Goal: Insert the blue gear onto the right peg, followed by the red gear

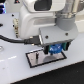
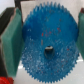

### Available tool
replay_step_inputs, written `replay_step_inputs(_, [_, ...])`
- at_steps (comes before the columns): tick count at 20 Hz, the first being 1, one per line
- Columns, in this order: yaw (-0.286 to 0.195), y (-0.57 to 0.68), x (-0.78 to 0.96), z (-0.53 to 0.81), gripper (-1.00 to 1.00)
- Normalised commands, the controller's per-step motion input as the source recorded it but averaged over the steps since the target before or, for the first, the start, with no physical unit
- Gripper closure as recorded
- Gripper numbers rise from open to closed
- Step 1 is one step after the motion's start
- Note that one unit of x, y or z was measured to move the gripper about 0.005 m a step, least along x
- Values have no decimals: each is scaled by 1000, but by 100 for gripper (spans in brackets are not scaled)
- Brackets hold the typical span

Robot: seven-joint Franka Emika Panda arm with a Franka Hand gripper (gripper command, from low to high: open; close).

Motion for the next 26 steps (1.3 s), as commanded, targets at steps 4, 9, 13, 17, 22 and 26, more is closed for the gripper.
replay_step_inputs(4, [0, -56, 61, 97, 100])
replay_step_inputs(9, [0, -76, 122, -168, 100])
replay_step_inputs(13, [0, -148, 111, -225, 100])
replay_step_inputs(17, [0, -18, 82, -3, 100])
replay_step_inputs(22, [0, -5, 174, -233, 100])
replay_step_inputs(26, [0, -1, 139, -245, 100])
